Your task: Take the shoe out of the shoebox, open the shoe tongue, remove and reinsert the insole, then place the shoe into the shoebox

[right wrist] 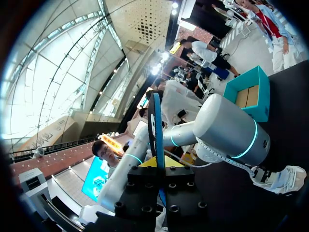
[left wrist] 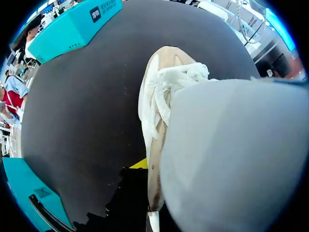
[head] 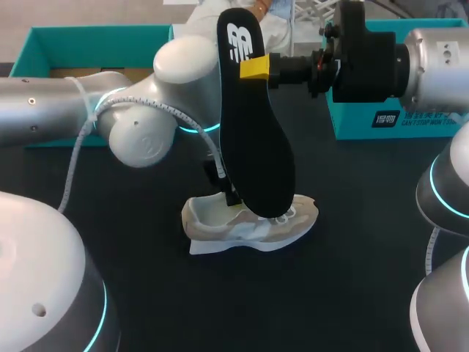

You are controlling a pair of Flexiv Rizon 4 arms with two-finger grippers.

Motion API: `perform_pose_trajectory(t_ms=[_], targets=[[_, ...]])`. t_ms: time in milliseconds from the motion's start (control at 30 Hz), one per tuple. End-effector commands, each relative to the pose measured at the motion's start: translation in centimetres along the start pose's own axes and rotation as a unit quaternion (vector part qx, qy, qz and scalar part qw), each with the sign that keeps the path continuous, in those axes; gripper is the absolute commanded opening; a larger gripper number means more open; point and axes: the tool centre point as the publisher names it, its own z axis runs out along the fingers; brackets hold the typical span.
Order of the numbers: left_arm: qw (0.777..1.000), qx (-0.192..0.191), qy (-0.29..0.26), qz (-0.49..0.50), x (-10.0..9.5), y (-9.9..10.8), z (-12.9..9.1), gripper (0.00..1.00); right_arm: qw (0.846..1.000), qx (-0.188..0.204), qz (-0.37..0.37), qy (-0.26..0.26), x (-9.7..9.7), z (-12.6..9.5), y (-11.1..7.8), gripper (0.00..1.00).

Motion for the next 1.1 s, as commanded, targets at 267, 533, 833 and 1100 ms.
perform_pose_trajectory(t_ms=[267,533,833,1100], targets=[[1.0,0.0,-0.005,0.012,0.2,0.2,-0.5,0.0,1.0,-0.001,0.001,-0.003,0.1,0.3,0.0,0.0],[1.0,0.0,-0.005,0.012,0.2,0.2,-0.5,0.0,1.0,-0.001,0.001,-0.003,0.1,0.3,0.0,0.0],[0.962,0.095,0.148,0.207,-0.4,-0.4,-4.6,0.0,1.0,-0.001,0.001,-0.003,0.1,0.3,0.0,0.0],[0.802,0.072,0.342,0.484,-1.4,-0.5,-7.8,0.0,1.0,-0.001,0.001,-0.003,0.1,0.3,0.0,0.0]])
